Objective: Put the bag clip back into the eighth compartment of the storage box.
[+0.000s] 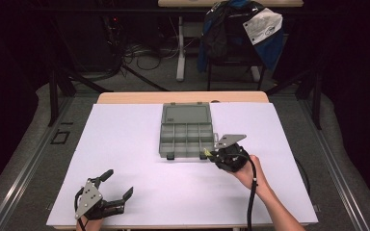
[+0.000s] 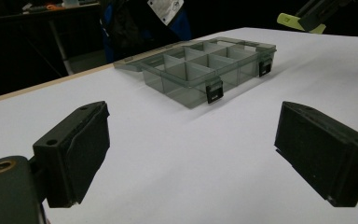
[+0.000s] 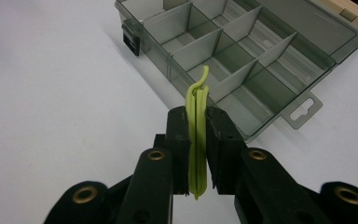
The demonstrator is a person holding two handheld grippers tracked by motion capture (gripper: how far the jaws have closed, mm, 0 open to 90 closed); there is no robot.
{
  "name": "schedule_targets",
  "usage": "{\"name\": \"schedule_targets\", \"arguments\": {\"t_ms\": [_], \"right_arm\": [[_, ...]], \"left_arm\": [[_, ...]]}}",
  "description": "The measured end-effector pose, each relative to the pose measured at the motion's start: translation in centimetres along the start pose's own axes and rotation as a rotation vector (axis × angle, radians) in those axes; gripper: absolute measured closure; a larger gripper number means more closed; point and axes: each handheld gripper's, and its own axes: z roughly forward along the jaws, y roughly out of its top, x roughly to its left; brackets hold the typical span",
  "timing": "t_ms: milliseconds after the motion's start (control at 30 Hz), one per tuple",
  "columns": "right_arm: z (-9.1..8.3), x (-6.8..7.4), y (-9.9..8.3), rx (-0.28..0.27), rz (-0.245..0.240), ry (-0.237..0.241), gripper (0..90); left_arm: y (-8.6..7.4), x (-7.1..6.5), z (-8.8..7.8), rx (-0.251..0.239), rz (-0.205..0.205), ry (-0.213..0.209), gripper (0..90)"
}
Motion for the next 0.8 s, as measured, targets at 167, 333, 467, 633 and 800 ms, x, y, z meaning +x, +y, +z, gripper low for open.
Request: {"name": "schedule_targets", "arguments": {"t_ms": [167,333,467,633,800], "right_arm": [[0.1,-0.3,0.2,-0.004,0.005,0.0,80.2],[0.2,-0.4,0.6,-0.003,0.007,-0.003,80.2],[0.1,-0.6,0.9,-0.005,0.005,-0.006,80.2],[0.2,-1.0,1.3,-0.007,0.017,-0.01,80.2],[0.5,-1.5,1.6,0.001,0.025,-0.015,80.1]], "left_arm": [[0.0,0.0,0.1,0.0,-0.004,0.001,10.1],[0.0,-0.1,0.1,-0.003,-0.002,-0.001,10.1],[0.0,0.0,0.1,-0.002,-0.004,-0.001,10.1],[0.0,-0.1,0.0,-0.004,0.002,-0.001,10.1],[0.0,0.0,0.0,0.001,-0.001,-0.001,10.1]]}}
